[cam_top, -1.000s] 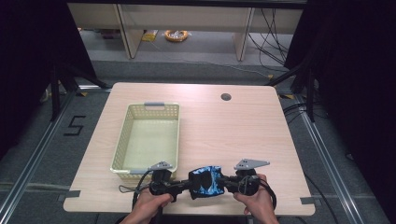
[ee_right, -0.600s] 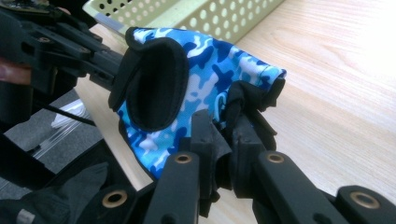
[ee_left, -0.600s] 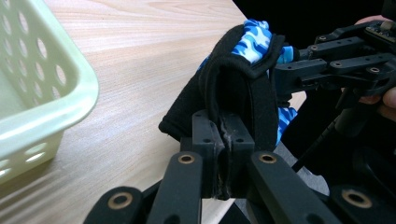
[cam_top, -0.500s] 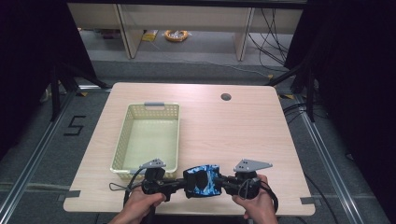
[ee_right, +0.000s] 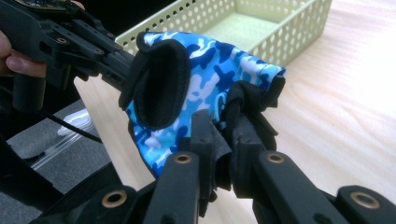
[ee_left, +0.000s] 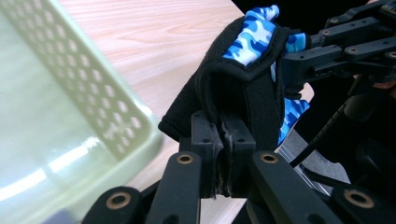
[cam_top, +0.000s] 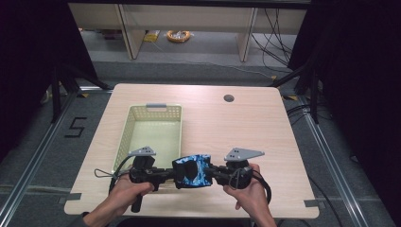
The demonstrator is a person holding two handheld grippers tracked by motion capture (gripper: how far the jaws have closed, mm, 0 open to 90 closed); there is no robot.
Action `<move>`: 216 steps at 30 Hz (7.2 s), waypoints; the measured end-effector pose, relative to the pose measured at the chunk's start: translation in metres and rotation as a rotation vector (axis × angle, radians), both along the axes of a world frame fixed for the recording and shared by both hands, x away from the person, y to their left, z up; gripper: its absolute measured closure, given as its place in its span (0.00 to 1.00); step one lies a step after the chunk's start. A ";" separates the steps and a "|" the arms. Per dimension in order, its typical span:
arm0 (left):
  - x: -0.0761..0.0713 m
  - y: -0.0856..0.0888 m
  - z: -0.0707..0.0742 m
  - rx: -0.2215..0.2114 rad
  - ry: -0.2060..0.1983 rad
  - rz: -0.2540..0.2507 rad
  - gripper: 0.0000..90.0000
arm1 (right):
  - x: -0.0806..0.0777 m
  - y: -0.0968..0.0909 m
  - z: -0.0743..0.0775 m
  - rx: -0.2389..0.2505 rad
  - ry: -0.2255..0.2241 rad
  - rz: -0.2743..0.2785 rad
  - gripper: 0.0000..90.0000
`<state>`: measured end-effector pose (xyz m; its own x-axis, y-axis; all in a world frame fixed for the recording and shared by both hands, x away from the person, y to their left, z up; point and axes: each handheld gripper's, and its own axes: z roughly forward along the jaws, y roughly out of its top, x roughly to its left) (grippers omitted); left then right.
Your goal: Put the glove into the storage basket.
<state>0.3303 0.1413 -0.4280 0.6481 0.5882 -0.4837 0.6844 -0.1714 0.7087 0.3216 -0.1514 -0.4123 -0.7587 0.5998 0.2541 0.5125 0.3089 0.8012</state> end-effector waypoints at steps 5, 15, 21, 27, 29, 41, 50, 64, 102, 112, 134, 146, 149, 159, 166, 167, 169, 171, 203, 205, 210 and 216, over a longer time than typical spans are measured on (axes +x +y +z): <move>0.008 0.017 0.007 -0.023 0.018 0.010 0.95 | 0.010 0.015 0.005 0.004 0.016 0.022 0.92; 0.016 0.040 0.020 -0.043 0.007 0.041 0.96 | 0.027 0.039 0.022 0.035 0.024 0.045 0.93; 0.020 0.049 0.026 -0.064 0.011 0.062 0.95 | 0.031 0.046 0.045 0.033 -0.017 0.059 0.93; 0.023 0.061 0.036 -0.071 -0.006 0.085 0.95 | 0.037 0.059 0.063 0.030 -0.033 0.077 0.93; 0.024 0.067 0.037 -0.075 -0.002 0.098 0.95 | 0.040 0.064 0.065 0.032 -0.042 0.091 0.93; 0.022 0.119 0.030 -0.058 0.034 0.199 0.94 | 0.059 0.120 0.060 0.035 0.001 0.141 0.93; 0.021 0.150 0.016 -0.015 0.073 0.256 0.93 | 0.074 0.157 0.035 0.021 0.062 0.139 0.93; 0.029 0.156 -0.002 0.041 0.133 0.263 0.92 | 0.089 0.174 -0.003 0.009 0.138 0.087 0.93; 0.040 0.123 0.000 0.186 0.119 0.227 0.59 | 0.085 0.155 -0.038 -0.265 0.200 0.040 0.90; 0.035 0.117 0.001 0.174 0.138 0.213 0.50 | 0.080 0.157 -0.036 -0.324 0.219 0.035 0.79; 0.018 0.106 0.014 0.156 0.076 0.204 0.40 | 0.073 0.136 -0.002 -0.251 0.051 0.016 0.51; -0.014 0.081 0.024 0.132 -0.026 0.134 0.32 | 0.058 0.097 0.003 -0.155 0.017 -0.006 0.42; -0.020 0.074 0.023 0.136 -0.057 0.128 0.31 | 0.055 0.085 0.005 -0.157 0.015 0.008 0.41; -0.034 0.060 0.015 0.124 -0.100 0.097 0.26 | 0.041 0.054 0.006 -0.100 0.008 -0.018 0.35; -0.048 0.042 0.004 0.139 -0.146 0.049 0.22 | 0.035 0.037 0.002 -0.069 -0.037 -0.023 0.30; -0.050 0.040 0.002 0.134 -0.149 0.041 0.21 | 0.031 0.034 0.000 -0.052 -0.020 -0.042 0.29; -0.052 0.036 -0.002 0.125 -0.151 0.038 0.20 | 0.029 0.029 -0.002 -0.056 -0.022 -0.038 0.28; -0.054 0.033 -0.007 0.122 -0.162 0.027 0.20 | 0.026 0.026 -0.005 -0.052 -0.018 -0.043 0.27; -0.068 0.035 -0.071 0.222 -0.184 0.048 0.19 | -0.006 -0.027 -0.061 -0.097 0.064 -0.106 0.22; -0.069 0.035 -0.072 0.227 -0.162 0.036 0.19 | -0.011 -0.027 -0.063 -0.094 0.082 -0.120 0.22; -0.070 0.032 -0.075 0.234 -0.192 0.035 0.19 | -0.018 -0.031 -0.069 -0.105 0.071 -0.110 0.21; -0.070 0.032 -0.075 0.247 -0.182 0.022 0.20 | -0.031 -0.033 -0.073 -0.133 0.065 -0.106 0.21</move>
<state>0.2607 0.1738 -0.5029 0.6970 0.6881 -0.2015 0.5554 -0.3403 0.7588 0.2906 -0.1840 -0.4851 -0.6741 0.7071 0.2135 0.5969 0.3513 0.7213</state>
